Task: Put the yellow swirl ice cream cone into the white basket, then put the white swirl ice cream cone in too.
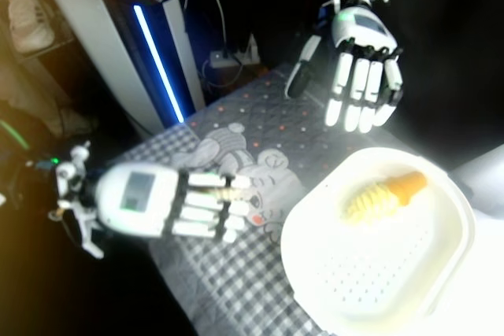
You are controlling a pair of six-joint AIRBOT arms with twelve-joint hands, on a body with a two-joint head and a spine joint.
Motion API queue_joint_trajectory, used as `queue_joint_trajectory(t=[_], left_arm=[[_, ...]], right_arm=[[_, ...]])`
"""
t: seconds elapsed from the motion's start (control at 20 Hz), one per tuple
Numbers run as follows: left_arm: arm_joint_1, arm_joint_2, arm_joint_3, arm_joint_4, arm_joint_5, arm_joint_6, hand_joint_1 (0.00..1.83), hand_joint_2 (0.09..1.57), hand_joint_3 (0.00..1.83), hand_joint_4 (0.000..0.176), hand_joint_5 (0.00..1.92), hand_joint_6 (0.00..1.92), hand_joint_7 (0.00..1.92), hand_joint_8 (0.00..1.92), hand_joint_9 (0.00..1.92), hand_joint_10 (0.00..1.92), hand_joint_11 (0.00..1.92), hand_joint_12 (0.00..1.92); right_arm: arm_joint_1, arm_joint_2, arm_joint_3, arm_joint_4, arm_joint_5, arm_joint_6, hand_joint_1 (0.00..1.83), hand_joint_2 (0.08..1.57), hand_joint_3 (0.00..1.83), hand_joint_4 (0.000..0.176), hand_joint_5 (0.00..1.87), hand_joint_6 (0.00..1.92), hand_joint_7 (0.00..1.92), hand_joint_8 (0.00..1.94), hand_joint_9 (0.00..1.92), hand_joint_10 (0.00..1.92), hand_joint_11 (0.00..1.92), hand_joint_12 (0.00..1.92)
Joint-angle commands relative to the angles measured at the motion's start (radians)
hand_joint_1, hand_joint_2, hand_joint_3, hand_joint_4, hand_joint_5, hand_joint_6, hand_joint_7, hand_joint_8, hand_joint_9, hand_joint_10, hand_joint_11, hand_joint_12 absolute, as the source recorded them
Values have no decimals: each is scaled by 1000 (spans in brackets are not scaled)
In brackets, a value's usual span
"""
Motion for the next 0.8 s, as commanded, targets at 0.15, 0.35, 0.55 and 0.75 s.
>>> queue_joint_trajectory(t=[0.15, 0.35, 0.55, 0.75], left_arm=[[-7, -2, 1, -22, -115, -2, 826, 895, 1, 48, 513, 0, 492, 1, 494, 9, 2, 1216], [-4, -6, 2, -30, -115, -2, 866, 895, 0, 22, 530, 5, 503, 5, 498, 7, 2, 1200], [-1, -7, 1, -37, -116, -2, 833, 897, 1, 40, 527, 0, 502, 0, 484, 0, 8, 1158], [13, -6, 1, -43, -124, -4, 876, 897, 0, 19, 542, 2, 502, 1, 492, 0, 2, 1214]], right_arm=[[11, -17, 7, 21, 107, 3, 846, 901, 3, 103, 370, 4, 440, 8, 521, 37, 156, 1095], [11, -46, 31, 25, 96, 10, 1051, 951, 0, 0, 698, 2, 933, 92, 973, 584, 750, 1432], [11, -85, 102, 8, 94, 161, 1280, 1093, 0, 0, 967, 739, 1102, 992, 1168, 856, 910, 1536], [12, -82, 121, 4, 118, 196, 1275, 1090, 1, 0, 1191, 364, 972, 1293, 1055, 1853, 1134, 1919]])
